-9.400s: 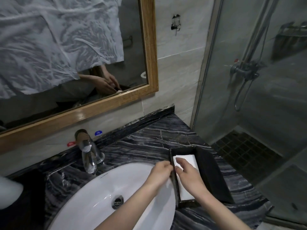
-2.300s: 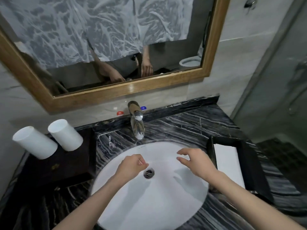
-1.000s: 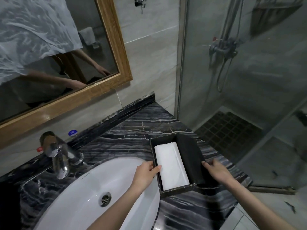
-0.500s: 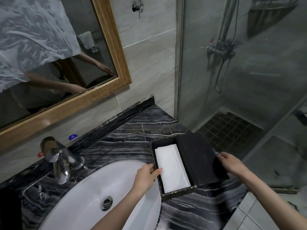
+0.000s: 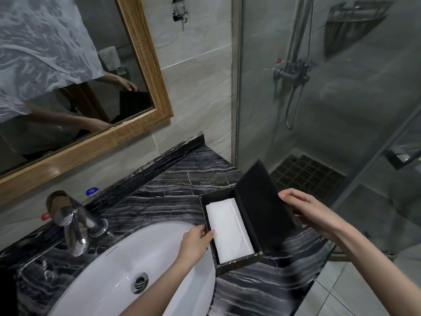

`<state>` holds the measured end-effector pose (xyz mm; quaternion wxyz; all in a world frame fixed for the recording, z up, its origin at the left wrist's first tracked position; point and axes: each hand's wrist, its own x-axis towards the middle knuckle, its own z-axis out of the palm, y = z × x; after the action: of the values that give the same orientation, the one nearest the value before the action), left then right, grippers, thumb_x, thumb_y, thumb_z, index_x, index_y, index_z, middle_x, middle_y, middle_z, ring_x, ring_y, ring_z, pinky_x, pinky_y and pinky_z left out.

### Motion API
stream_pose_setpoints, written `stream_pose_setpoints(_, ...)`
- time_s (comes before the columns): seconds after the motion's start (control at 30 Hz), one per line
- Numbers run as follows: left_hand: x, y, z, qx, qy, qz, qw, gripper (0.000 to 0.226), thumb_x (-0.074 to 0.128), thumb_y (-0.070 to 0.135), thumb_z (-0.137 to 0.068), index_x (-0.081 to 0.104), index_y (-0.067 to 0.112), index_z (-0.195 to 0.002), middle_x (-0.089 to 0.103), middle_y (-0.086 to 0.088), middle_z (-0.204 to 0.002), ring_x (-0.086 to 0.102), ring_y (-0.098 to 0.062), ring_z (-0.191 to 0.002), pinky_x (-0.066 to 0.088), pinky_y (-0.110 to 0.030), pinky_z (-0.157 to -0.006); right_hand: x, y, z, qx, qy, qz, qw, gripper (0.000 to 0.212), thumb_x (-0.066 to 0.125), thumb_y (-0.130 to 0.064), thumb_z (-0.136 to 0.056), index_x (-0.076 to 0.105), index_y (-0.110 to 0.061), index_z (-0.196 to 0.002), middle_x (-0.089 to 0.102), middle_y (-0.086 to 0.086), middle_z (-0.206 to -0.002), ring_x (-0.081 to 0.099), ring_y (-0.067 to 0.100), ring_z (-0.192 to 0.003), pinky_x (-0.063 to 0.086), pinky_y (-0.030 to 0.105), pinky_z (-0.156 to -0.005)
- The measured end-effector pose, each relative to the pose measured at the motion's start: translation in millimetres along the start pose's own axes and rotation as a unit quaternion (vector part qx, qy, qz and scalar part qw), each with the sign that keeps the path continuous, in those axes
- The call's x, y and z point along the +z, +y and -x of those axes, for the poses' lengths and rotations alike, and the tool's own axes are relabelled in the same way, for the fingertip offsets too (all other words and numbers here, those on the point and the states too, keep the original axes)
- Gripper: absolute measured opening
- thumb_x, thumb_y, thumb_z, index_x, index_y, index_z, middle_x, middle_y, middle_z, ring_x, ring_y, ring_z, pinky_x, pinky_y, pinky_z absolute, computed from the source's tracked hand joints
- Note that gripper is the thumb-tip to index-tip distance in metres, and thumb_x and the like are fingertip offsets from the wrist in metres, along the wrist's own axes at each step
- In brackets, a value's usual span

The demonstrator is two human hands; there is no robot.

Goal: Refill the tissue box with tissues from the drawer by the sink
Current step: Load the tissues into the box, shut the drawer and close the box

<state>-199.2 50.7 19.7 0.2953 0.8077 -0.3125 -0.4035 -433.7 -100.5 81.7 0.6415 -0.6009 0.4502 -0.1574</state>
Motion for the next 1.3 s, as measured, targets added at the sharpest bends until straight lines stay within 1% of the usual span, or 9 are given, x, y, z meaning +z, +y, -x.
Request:
stream_pose_setpoints(0.17,-2,4,3,0.001,-0.005,0.010,1.000,0.038,0.051,0.018,-0.094,0.033,0.032,-0.064,0.041,0.015,-0.068,0.047,-0.020,-0.087,0.051,-0.043,-0.092,33,-8,-7,-0.004,-0.053,-0.004,0.999,0.029,0.059,-0.045,-0.083,0.063,-0.029,-0.107,0.066,-0.010,-0.107,0.059,0.003,-0.097,0.039,0.026,-0.082)
stream_pose_setpoints(0.23,-3,2,1,0.000,-0.016,0.025,1.000,0.030,0.051,0.017,-0.094,0.041,0.027,-0.068,0.046,0.012,-0.073,0.048,-0.020,-0.088,0.051,-0.042,-0.093,47,-9,-10,0.005,-0.070,0.014,0.997,0.050,0.062,-0.056,-0.076,0.053,-0.045,-0.124,0.055,-0.015,-0.130,0.048,0.007,-0.121,0.036,0.034,-0.095)
stream_pose_setpoints(0.3,-4,0,2,-0.004,-0.026,0.054,0.998,0.005,0.052,0.017,-0.095,0.057,0.016,-0.095,0.057,0.002,-0.092,0.053,-0.021,-0.094,0.052,-0.039,-0.090,64,-10,-13,0.008,-0.082,0.042,0.996,0.064,0.063,-0.059,-0.076,0.039,-0.051,-0.134,0.043,-0.017,-0.138,0.040,0.008,-0.127,0.034,0.037,-0.100)
stream_pose_setpoints(0.37,-4,-3,-2,-0.015,-0.032,0.068,0.997,0.036,0.055,0.019,-0.093,0.051,0.006,-0.126,0.060,-0.007,-0.117,0.058,-0.022,-0.106,0.053,-0.035,-0.086,83,-9,-17,-0.016,-0.064,0.092,0.994,0.078,0.063,-0.062,-0.072,0.030,-0.049,-0.141,0.031,-0.013,-0.150,0.032,0.010,-0.136,0.028,0.036,-0.110)
stream_pose_setpoints(0.43,-4,-7,-4,-0.025,-0.033,0.094,0.995,0.045,0.059,0.020,-0.091,0.046,0.006,-0.132,0.060,-0.013,-0.127,0.059,-0.024,-0.113,0.055,-0.032,-0.082,105,-5,-21,-0.036,-0.037,0.164,0.985,0.084,0.063,-0.064,-0.071,0.025,-0.047,-0.143,0.013,-0.010,-0.159,0.018,0.014,-0.145,0.018,0.035,-0.117)
stream_pose_setpoints(0.67,-6,-20,-10,-0.014,-0.089,0.140,0.986,0.028,0.046,0.021,-0.098,0.055,0.012,-0.123,0.064,-0.005,-0.115,0.060,-0.014,-0.097,0.053,-0.031,-0.082,152,9,-25,0.000,0.012,0.389,0.921,0.085,0.053,-0.065,-0.076,0.009,-0.049,-0.146,-0.009,-0.013,-0.160,-0.003,0.041,-0.145,0.017,0.062,-0.112)
stream_pose_setpoints(0.87,-6,-18,-7,-0.049,-0.091,0.196,0.975,0.029,0.029,0.018,-0.103,0.057,0.025,-0.095,0.060,0.003,-0.095,0.058,-0.012,-0.093,0.051,-0.037,-0.098,168,14,-27,0.016,0.020,0.497,0.867,0.087,0.045,-0.069,-0.078,0.002,-0.041,-0.148,-0.014,-0.007,-0.160,-0.007,0.047,-0.142,0.023,0.065,-0.107)
stream_pose_setpoints(1.0,-6,-20,-7,-0.055,-0.072,0.196,0.976,0.032,0.029,0.012,-0.100,0.058,0.017,-0.112,0.061,0.001,-0.093,0.059,-0.015,-0.089,0.053,-0.036,-0.093,174,15,-27,0.026,0.020,0.534,0.845,0.087,0.045,-0.066,-0.081,-0.003,-0.037,-0.149,-0.018,-0.003,-0.159,-0.011,0.049,-0.142,0.023,0.066,-0.106)
stream_pose_setpoints(1.3,-5,-11,-5,-0.048,-0.047,0.171,0.983,0.025,0.036,0.022,-0.099,0.057,0.016,-0.111,0.062,-0.005,-0.107,0.062,-0.021,-0.101,0.056,-0.036,-0.090,162,27,-25,-0.020,0.037,0.497,0.867,0.085,0.044,-0.068,-0.082,0.001,-0.037,-0.149,-0.016,-0.006,-0.159,-0.007,0.038,-0.145,0.023,0.059,-0.109)
